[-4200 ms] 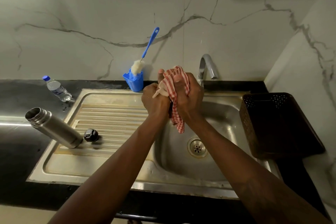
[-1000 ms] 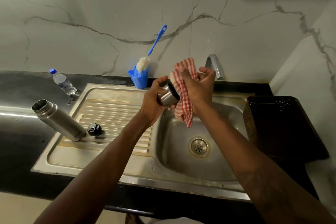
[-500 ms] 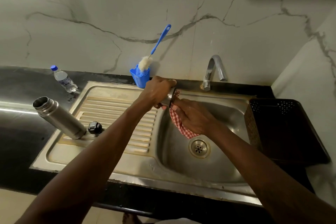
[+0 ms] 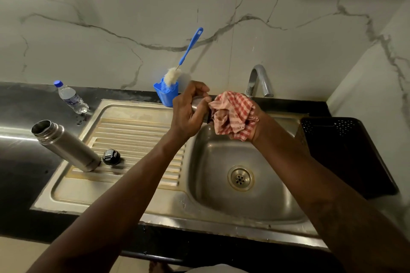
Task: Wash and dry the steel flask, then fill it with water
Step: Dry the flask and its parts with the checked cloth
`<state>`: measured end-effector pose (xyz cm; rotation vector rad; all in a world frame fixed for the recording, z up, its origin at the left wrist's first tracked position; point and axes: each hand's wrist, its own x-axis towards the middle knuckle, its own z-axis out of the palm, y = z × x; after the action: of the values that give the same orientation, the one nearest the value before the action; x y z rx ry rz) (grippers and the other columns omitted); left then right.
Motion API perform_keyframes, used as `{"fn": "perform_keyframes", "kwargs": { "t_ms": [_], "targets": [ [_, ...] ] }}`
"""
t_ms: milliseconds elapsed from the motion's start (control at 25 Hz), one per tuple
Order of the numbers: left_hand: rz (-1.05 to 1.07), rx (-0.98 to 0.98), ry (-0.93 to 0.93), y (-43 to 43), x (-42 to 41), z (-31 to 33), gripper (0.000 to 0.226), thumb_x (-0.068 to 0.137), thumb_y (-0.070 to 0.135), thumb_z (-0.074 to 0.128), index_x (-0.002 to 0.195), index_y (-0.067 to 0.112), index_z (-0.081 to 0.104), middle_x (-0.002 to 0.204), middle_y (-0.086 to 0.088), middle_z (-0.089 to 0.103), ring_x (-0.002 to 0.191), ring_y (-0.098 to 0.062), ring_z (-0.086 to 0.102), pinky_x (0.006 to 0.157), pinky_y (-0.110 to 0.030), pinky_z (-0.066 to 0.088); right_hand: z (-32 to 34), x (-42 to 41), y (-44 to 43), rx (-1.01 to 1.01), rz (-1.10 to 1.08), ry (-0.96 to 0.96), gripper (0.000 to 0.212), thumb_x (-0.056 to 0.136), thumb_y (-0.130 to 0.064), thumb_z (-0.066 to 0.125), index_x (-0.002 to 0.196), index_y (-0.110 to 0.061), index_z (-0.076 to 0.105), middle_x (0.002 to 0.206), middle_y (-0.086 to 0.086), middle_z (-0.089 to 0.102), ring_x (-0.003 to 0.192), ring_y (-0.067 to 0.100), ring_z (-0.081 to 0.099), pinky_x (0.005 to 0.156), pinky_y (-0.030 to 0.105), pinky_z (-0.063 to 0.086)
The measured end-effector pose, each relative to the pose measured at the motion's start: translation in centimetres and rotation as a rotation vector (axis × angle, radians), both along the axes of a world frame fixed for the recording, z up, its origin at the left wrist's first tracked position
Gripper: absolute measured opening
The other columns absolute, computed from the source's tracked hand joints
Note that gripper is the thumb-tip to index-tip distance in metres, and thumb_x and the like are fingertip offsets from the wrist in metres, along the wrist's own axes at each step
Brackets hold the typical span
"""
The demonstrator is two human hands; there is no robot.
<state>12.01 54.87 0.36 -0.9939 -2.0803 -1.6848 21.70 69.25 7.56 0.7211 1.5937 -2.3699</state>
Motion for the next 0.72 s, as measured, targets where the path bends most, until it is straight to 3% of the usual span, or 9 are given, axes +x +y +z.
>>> {"fn": "perform_keyframes", "kwargs": {
  "t_ms": [80,160,200,280,360,400,560,640,720],
  "targets": [
    [-0.004,-0.129,-0.181,0.1,-0.1,1.7,0.049,0.101,0.056,0.046,0.103,0.012,0.069,0.079,0.0,0.069,0.065,-0.008,0.068,0.057,-0.023,0.052,0.0,0.4,-0.2,-0.137,0.007,0.075,0.04,0.109,-0.026,0.041,0.078,-0.008,0.057,0.055,0.0,0.066,0.062,0.014,0.062,0.065,0.026,0.048],
    [-0.043,-0.322,-0.589,0.2,-0.8,3.3,0.08,0.091,0.088,0.021,0.074,0.025,0.067,0.06,0.004,0.059,0.045,-0.006,0.054,0.045,-0.025,0.04,-1.1,-0.6,-0.4,-0.066,0.131,0.137,0.024,0.102,-0.024,0.058,0.096,-0.005,0.07,0.085,0.01,0.074,0.078,0.022,0.071,0.08,0.033,0.056],
    [-0.07,-0.381,-0.823,0.1,-1.2,4.0,0.09,0.086,0.093,0.011,0.064,0.021,0.06,0.054,0.002,0.054,0.042,-0.009,0.046,0.043,-0.023,0.032,-2.1,-1.3,-0.1,0.137,0.187,0.192,0.022,0.101,-0.025,0.06,0.11,-0.008,0.071,0.096,0.011,0.075,0.086,0.025,0.072,0.085,0.036,0.058],
    [-0.137,-0.339,-1.148,-0.2,-2.0,4.8,0.09,0.087,0.092,0.015,0.062,0.014,0.052,0.054,-0.003,0.051,0.042,-0.012,0.039,0.039,-0.019,0.025,-3.7,-1.8,0.4,0.776,0.317,0.383,0.03,0.105,-0.032,0.055,0.13,-0.02,0.065,0.106,0.007,0.075,0.091,0.021,0.073,0.086,0.038,0.06],
    [-0.168,-0.19,-1.229,0.0,-2.1,4.9,0.073,0.096,0.079,0.038,0.077,0.011,0.056,0.06,-0.006,0.055,0.042,-0.012,0.04,0.037,-0.019,0.026,-4.4,-1.9,0.8,1.339,0.366,0.591,0.037,0.106,-0.038,0.045,0.139,-0.024,0.056,0.1,0.004,0.072,0.08,0.019,0.069,0.076,0.038,0.06],
    [-0.185,-0.14,-1.181,0.2,-2.2,4.7,0.062,0.099,0.07,0.045,0.086,0.01,0.057,0.064,-0.006,0.058,0.044,-0.013,0.042,0.038,-0.02,0.03,-4.5,-1.8,0.8,1.447,0.348,0.645,0.037,0.106,-0.038,0.042,0.137,-0.023,0.056,0.095,0.003,0.071,0.075,0.019,0.067,0.071,0.039,0.059],
    [-0.35,-0.025,-0.994,0.4,-2.6,2.8,0.027,0.104,0.037,0.054,0.111,0.014,0.066,0.096,-0.011,0.066,0.077,-0.019,0.058,0.063,-0.031,0.047,-4.2,-2.2,0.1,1.343,0.213,0.484,0.028,0.104,-0.023,0.049,0.124,-0.013,0.065,0.096,0.005,0.071,0.079,0.02,0.068,0.074,0.032,0.055],
    [-0.432,0.001,-0.988,-0.3,-2.6,2.0,0.027,0.097,0.025,0.053,0.112,0.011,0.071,0.104,-0.011,0.067,0.086,-0.019,0.061,0.068,-0.031,0.051,-3.4,-1.9,-1.0,0.992,0.214,0.296,0.027,0.103,-0.017,0.049,0.122,-0.011,0.068,0.097,0.006,0.071,0.083,0.018,0.066,0.075,0.031,0.052],
    [-0.483,-0.028,-0.981,-0.6,-1.7,1.7,0.032,0.087,0.016,0.048,0.108,0.005,0.07,0.1,-0.009,0.069,0.085,-0.017,0.065,0.069,-0.028,0.053,-2.0,-1.3,-0.7,0.481,0.174,0.015,0.022,0.101,-0.015,0.049,0.107,-0.006,0.068,0.09,0.007,0.068,0.078,0.019,0.064,0.074,0.032,0.05]
  ]
}}
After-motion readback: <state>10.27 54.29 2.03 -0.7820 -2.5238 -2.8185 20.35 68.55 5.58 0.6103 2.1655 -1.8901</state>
